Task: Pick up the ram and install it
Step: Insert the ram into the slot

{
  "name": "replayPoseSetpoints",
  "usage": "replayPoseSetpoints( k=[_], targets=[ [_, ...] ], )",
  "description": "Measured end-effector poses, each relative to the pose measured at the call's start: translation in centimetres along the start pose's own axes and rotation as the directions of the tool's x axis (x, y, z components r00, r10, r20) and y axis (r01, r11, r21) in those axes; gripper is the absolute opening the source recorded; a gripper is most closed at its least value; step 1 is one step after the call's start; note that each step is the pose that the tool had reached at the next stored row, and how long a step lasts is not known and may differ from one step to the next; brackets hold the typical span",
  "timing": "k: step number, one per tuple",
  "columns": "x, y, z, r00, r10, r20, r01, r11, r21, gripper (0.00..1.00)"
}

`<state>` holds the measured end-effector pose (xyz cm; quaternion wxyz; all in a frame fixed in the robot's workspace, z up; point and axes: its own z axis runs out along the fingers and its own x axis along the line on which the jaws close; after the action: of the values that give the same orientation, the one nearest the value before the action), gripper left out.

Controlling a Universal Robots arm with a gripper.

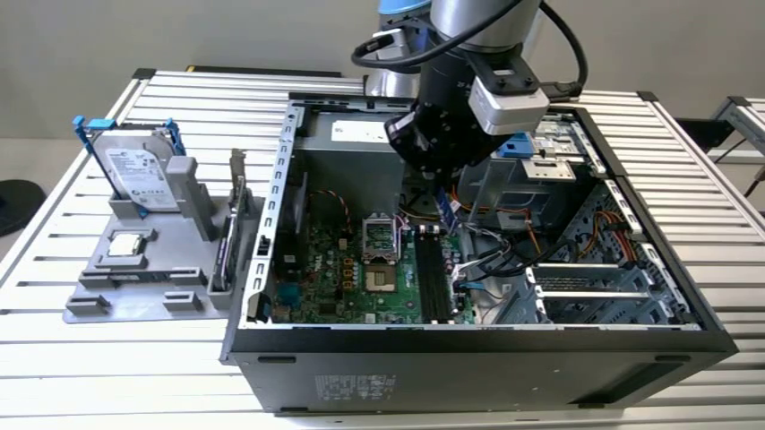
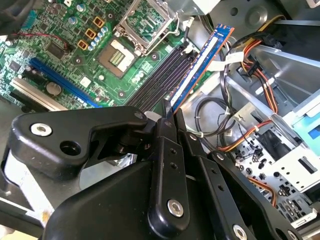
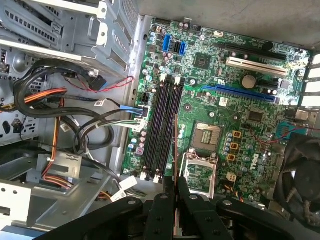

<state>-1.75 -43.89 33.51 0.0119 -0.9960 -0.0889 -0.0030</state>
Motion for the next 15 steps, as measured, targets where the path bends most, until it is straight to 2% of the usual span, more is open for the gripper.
replayPoseSetpoints(
  k=[15],
  targets=[
    [0.00,0.01,0.35,1.0000,0.000,0.0000,0.000,1.0000,0.0000,0.00]
  ],
)
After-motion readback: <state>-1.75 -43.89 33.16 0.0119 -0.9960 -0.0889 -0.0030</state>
